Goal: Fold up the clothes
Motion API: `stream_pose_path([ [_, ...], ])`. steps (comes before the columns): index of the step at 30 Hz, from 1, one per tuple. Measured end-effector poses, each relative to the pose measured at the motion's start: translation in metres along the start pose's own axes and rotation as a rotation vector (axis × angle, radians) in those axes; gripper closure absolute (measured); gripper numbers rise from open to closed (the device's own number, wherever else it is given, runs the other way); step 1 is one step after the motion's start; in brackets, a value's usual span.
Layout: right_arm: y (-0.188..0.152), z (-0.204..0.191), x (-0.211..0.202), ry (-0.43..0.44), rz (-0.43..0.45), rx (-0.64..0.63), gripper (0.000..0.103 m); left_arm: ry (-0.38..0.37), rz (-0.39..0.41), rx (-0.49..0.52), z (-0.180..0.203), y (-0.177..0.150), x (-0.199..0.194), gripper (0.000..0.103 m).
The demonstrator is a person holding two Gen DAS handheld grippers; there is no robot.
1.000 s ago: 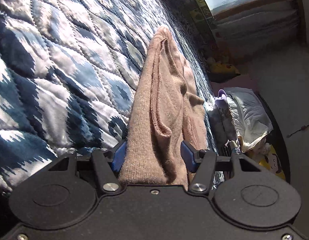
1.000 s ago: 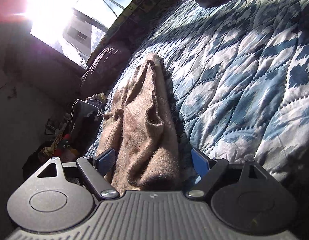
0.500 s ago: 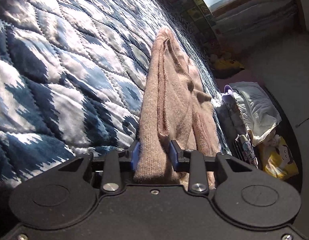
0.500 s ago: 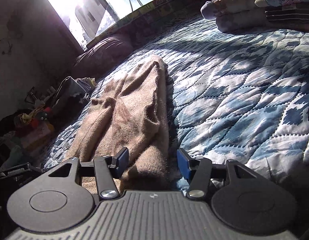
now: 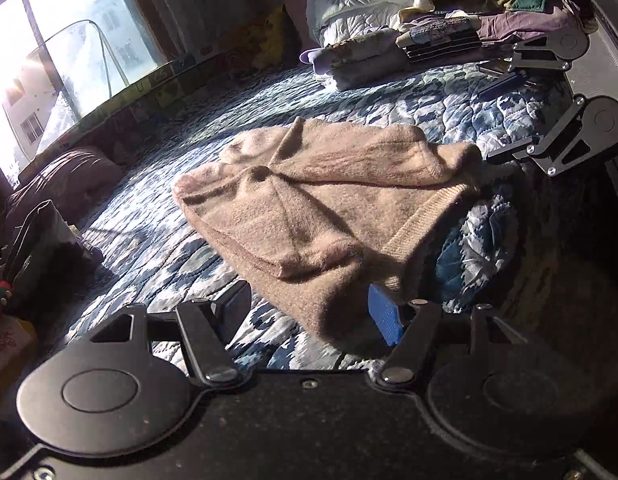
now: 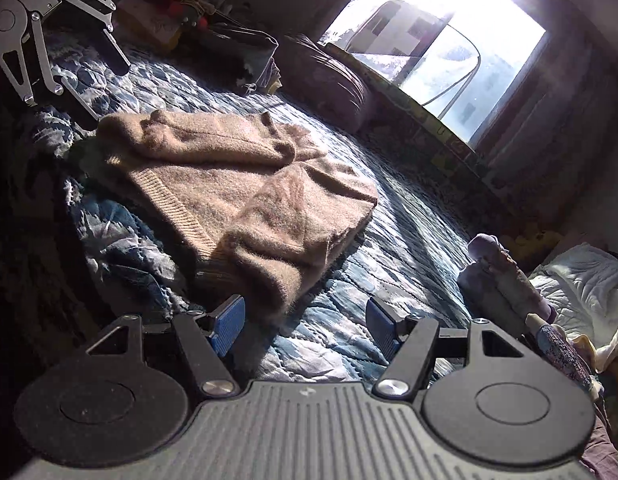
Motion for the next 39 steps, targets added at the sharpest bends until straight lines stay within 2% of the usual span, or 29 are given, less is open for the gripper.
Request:
stream_pose_path([
  [2,-0.005,-0.014,0.0,-0.009,-0.011,-0.122,0.035,0.022,-0.03,0.102,0.008,-0.006,0.006,0.038],
  [5,-0.01,-0.025,0.002,-0.035,0.017,-0.203,0.035,0.071,-0.066,0.292,0.021,-0.014,0.018,0.037],
  [8,-0.008,-0.03,0.004,-0.051,0.048,-0.248,0.035,0.119,-0.038,0.442,0.028,-0.017,0.026,0.035],
  [14,-0.009,-0.041,0.013,-0.119,0.136,-0.461,0.035,0.21,0.032,0.681,0.031,-0.021,0.047,0.034],
  [17,-0.015,-0.036,0.012,-0.13,0.191,-0.521,0.035,0.262,0.099,0.75,0.031,-0.029,0.042,0.034],
  [20,-0.021,-0.032,0.011,-0.121,0.251,-0.562,0.034,0.283,0.146,0.762,0.026,-0.032,0.04,0.034],
  [24,-0.015,-0.028,0.014,-0.082,0.308,-0.592,0.031,0.26,0.181,0.781,0.019,-0.022,0.048,0.033],
  [27,-0.006,-0.019,0.008,-0.089,0.33,-0.588,0.038,0.276,0.203,0.815,0.011,-0.012,0.047,0.034],
  [31,-0.006,-0.014,0.011,-0.057,0.342,-0.587,0.038,0.235,0.195,0.834,0.001,-0.009,0.06,0.037],
  [33,-0.008,-0.019,0.021,-0.022,0.343,-0.616,0.049,0.218,0.192,0.857,-0.001,-0.008,0.07,0.052],
  [35,-0.007,-0.023,0.024,0.002,0.362,-0.631,0.063,0.219,0.196,0.92,0.004,-0.005,0.08,0.056],
  [37,-0.002,-0.028,0.028,0.044,0.333,-0.65,0.077,0.223,0.196,0.968,0.008,-0.002,0.085,0.056],
  [38,0.0,-0.031,0.029,0.059,0.318,-0.654,0.079,0.217,0.185,0.973,0.009,0.0,0.086,0.061],
  [39,0.003,-0.032,0.03,0.076,0.303,-0.644,0.08,0.201,0.162,0.968,0.01,0.0,0.088,0.077],
])
Point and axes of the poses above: each gripper's, at about its wrist camera, not at the fingertips, and x roughly the way its jaws point, z to its right, y to its top, the point moved 3 cm from there along x, roughly the way its jaws point, and after that the axes turned 4 degrees about -y, right-handed, at the moved point
